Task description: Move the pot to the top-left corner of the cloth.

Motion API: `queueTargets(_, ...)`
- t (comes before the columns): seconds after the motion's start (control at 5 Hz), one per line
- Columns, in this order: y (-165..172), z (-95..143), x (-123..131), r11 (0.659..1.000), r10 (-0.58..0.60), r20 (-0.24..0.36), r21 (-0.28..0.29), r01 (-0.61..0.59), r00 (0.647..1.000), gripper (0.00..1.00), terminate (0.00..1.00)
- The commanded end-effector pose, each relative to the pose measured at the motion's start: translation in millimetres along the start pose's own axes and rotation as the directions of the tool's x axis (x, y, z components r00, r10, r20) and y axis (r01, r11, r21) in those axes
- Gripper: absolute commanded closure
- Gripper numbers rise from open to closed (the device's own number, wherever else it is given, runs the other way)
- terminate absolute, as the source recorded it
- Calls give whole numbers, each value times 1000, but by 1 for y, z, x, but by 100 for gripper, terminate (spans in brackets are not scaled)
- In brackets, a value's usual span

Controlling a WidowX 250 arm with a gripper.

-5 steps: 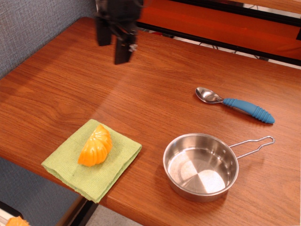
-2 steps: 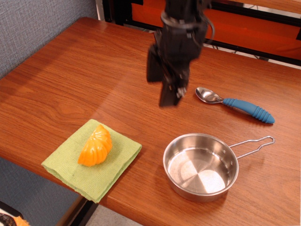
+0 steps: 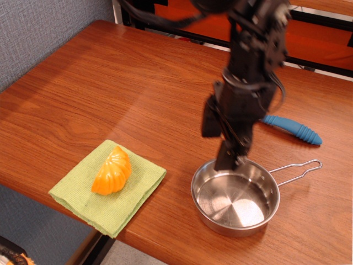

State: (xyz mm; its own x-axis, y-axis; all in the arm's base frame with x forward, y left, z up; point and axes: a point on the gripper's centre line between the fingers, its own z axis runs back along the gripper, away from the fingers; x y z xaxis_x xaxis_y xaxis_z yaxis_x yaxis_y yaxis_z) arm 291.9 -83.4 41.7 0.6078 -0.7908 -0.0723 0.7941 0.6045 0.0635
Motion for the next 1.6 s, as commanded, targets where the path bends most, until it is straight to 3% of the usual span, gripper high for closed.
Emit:
queueTargets(0.0,3,-20,1,999,42,-58,30,-41,997,0,0)
queueTargets(0.2,3,-24,-1,998,59,-53,8,-58,997,0,0)
queueTargets(0.4,2,-21,-6,996,85,-24,0,-85,996,100,0)
queueTargets(0.6,3,-16,-10,995,95,17,-19,-94,995,100,0)
queueTargets(0.8,6,-6,-11,995,102,18,-8,-102,995,100,0)
queueTargets(1.4,36,42,-17,975,211,84,-81,-205,974,100,0)
